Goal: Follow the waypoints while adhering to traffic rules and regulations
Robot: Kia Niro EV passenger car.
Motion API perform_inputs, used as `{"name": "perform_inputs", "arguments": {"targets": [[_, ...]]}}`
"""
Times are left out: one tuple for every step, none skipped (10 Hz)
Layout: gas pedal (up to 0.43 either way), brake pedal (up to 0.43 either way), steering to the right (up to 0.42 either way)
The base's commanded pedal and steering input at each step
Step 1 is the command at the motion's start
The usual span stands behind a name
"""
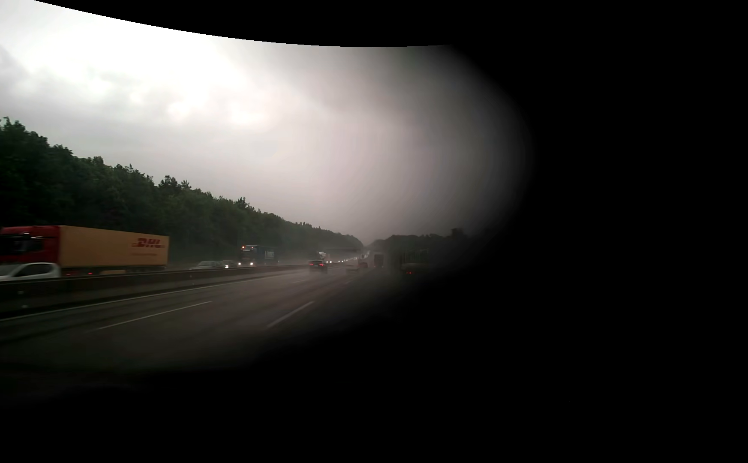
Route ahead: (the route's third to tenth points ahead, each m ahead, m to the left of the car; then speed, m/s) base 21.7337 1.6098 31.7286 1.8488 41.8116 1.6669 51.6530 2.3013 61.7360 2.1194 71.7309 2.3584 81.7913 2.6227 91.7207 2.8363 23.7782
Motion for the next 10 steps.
{"name": "perform_inputs", "arguments": {"targets": [[0.067,0.0,-0.004],[0.059,0.0,-0.004],[0.047,0.0,-0.004],[0.039,0.0,-0.004],[0.02,0.0,-0.004],[0.008,0.0,-0.004],[0.008,0.0,-0.004],[0.008,0.0,-0.004],[0.008,0.0,-0.002],[0.008,0.0,-0.002]]}}
